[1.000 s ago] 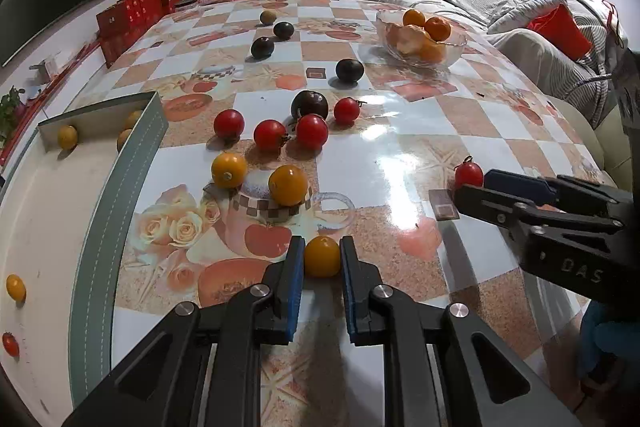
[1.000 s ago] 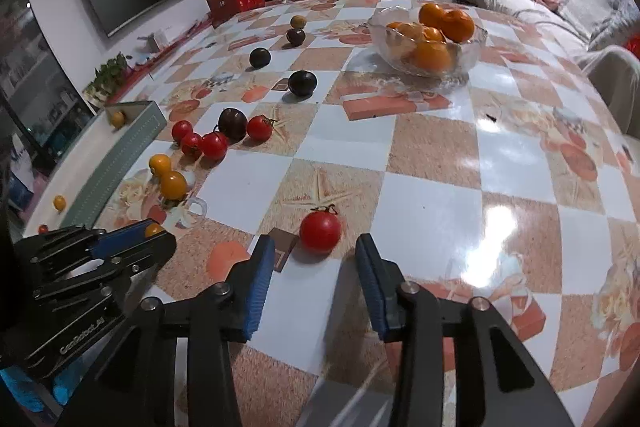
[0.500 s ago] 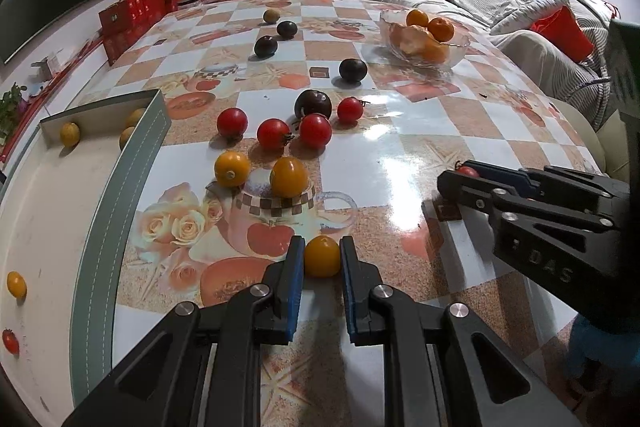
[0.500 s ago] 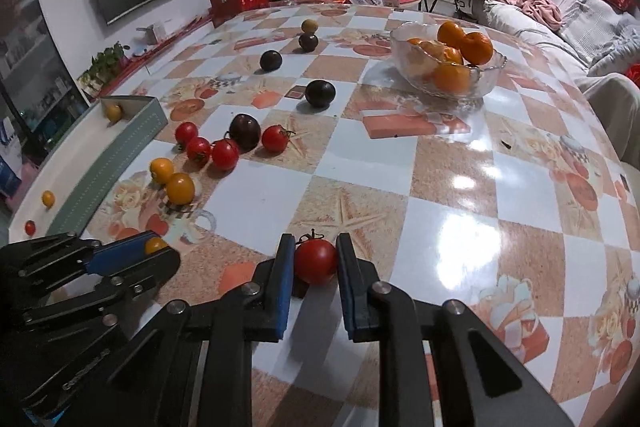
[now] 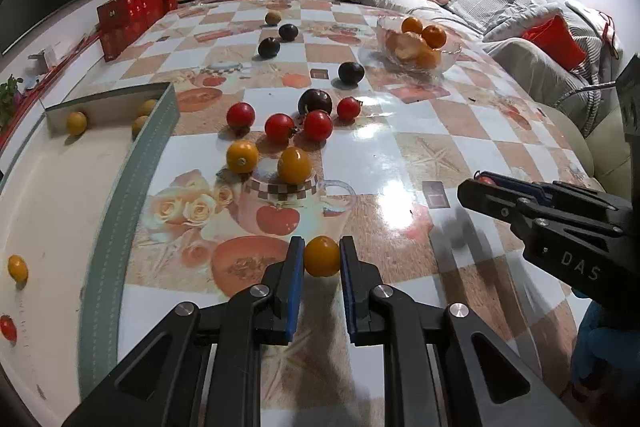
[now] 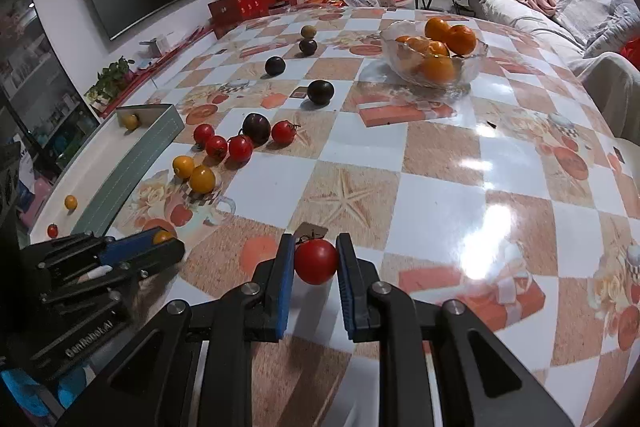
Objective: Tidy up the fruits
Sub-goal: 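Grasp a yellow tomato with the left gripper while the right holds its red tomato, then carry the yellow and red tomatoes over the white tray with both grippers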
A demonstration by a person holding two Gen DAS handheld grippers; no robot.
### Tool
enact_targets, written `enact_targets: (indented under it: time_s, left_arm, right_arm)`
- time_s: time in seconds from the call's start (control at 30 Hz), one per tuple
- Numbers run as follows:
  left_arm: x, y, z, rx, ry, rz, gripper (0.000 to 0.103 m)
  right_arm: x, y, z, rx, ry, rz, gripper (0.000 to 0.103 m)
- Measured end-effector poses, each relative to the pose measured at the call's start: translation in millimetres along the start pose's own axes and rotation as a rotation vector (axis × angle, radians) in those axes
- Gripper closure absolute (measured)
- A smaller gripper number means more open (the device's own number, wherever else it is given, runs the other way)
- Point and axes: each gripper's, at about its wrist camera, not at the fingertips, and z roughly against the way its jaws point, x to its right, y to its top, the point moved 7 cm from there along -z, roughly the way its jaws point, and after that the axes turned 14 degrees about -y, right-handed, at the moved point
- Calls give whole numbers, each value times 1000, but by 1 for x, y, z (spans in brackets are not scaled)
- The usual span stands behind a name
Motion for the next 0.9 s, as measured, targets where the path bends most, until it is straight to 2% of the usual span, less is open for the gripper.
enact_targets:
  time_s: [0.3, 0.5, 0.7, 0.9]
  left_arm:
    - [2, -2, 27, 24, -19, -16, 84]
    - [2, 1, 55, 53, -33, -39, 84]
    - [-19, 8, 88, 92, -8, -28, 84]
    - [-68, 12, 115, 123, 76, 13, 84]
  right_arm:
    - [0, -9, 9, -18, 28, -32, 81]
    - [-14, -1, 26, -1, 55, -20, 81]
    - [-53, 21, 44, 30, 121, 21, 81]
    - [-112, 40, 49, 42, 194, 90, 81]
